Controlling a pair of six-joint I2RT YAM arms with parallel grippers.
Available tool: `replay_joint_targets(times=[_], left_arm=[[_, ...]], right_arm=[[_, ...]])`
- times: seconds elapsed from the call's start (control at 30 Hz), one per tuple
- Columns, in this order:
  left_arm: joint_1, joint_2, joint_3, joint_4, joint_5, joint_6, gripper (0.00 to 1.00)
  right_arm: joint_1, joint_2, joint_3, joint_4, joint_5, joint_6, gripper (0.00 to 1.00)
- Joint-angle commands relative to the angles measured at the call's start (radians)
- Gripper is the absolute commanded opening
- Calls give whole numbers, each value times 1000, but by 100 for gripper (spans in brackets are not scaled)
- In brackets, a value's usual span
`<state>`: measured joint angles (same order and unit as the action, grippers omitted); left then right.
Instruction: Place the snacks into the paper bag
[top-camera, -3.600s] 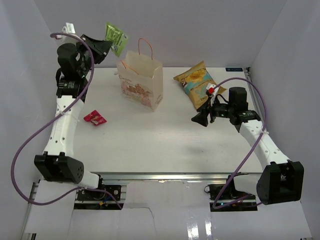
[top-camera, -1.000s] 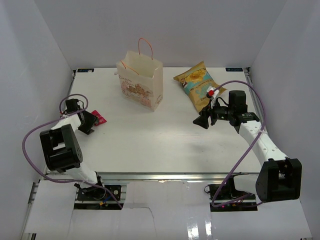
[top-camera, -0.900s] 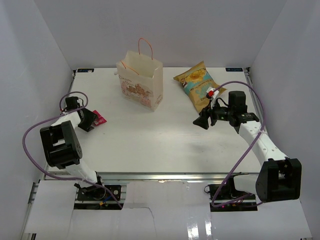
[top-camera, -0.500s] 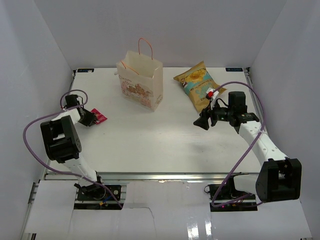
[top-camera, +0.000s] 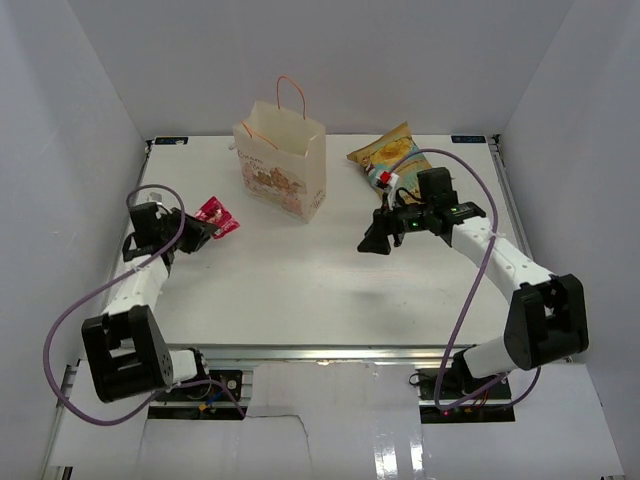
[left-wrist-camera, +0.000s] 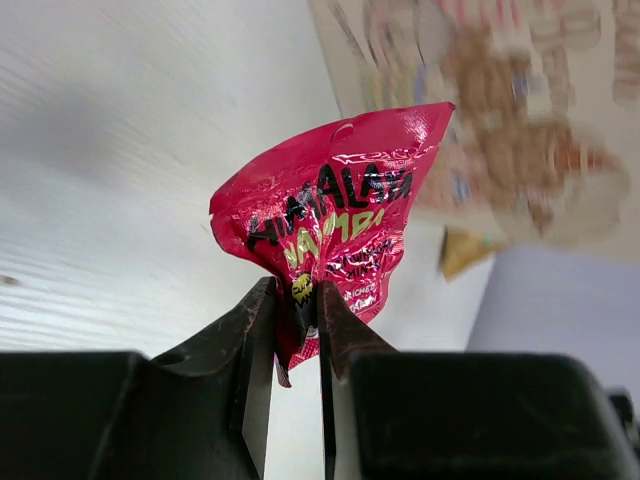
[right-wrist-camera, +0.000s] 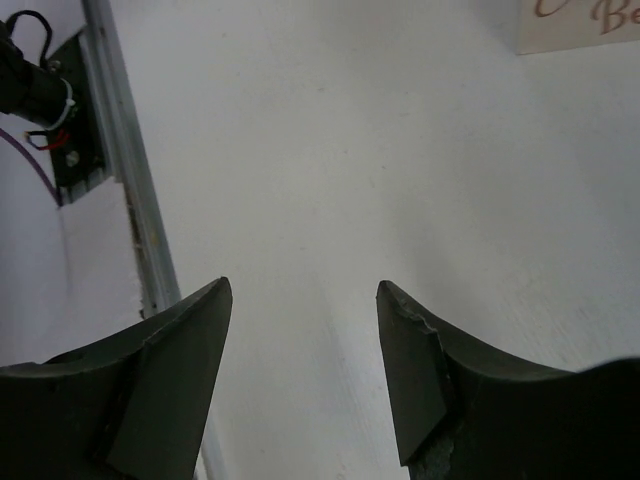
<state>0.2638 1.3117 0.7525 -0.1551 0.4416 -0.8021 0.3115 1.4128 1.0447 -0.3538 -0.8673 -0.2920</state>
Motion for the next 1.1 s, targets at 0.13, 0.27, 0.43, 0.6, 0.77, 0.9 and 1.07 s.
replay_joint_targets(times=[0.13,0.27,0.43,0.6,0.77,0.9,1.07], left_arm=[[-282,-239,-215,132,177,-126,11],[-391,-371,-307,146,148,-209,11],[-478,-443,-352,147,131,-259,11],[-534,-422,-354,147,135,-263,11],[-569,-396,-343,147,137,-259,12],[-578,-373,-328,178,140,-256,13],[-586,-338,-343,253,184,-276,16]], right_arm=[[210,135,149,134,80,445,69],[285,190,160,239,36,609,75],[362,245,155,303,60,689,78],[390,287,152,342,79,746,76],[408,322,160,389,77,783,66],[414,337,143,404,56,794,42],[417,325,123,420,25,784,19]])
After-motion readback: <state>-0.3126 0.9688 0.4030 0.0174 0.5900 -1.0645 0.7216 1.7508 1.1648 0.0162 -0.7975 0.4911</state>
